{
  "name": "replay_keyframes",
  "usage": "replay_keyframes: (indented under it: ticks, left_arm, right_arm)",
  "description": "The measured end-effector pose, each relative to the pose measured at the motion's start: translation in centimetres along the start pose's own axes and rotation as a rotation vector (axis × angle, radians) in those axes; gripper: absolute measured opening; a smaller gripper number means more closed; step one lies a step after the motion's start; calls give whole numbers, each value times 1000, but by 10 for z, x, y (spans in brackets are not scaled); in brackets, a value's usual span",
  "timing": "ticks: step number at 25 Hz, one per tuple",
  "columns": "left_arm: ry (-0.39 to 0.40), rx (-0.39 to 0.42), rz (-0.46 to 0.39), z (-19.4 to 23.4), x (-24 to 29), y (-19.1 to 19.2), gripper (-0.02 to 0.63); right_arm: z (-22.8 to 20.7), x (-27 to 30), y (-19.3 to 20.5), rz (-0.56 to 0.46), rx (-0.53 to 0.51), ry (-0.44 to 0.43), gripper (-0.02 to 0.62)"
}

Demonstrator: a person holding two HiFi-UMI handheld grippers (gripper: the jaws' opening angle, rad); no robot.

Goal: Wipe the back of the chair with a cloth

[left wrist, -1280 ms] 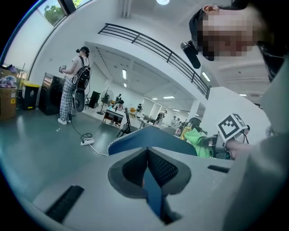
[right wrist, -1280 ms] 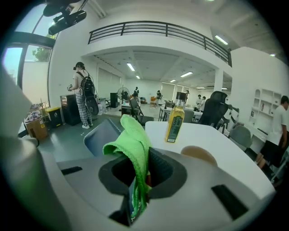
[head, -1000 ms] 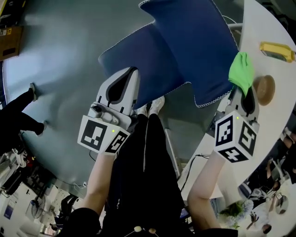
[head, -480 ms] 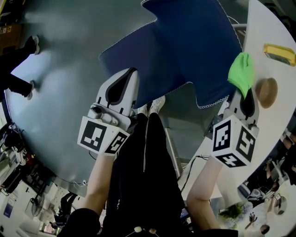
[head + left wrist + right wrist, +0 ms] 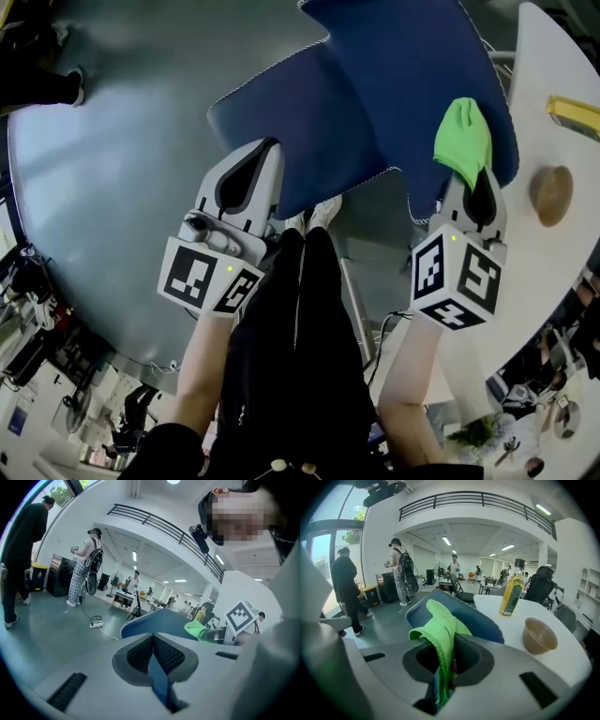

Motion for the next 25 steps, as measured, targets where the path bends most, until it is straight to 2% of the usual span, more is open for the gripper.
replay_keyframes:
  ticks: [4, 13, 21, 25]
  left_arm:
    - [-17, -18, 4, 29, -16, 6, 6]
    - [-37, -44, 28, 48, -18, 21, 6]
    - [-45, -54, 11, 47, -13, 24, 6]
    - [-31, -44, 10, 44, -12, 27, 6]
  right_arm:
    - [21, 18, 17, 32, 5, 32, 49]
    - [39, 55, 51, 121, 24, 22, 50]
    - [47, 81, 74, 192, -44, 20, 51]
    - [54, 95, 90, 231, 15, -27, 50]
Point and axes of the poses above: the fingertips, and each gripper's own axes: x forward along the fingers, z to its left, y out of its underside, the point moved 4 cm from there along -x, backward along the fingers, and after that the axes turned 14 degrees about z, right-handed, at the moved point
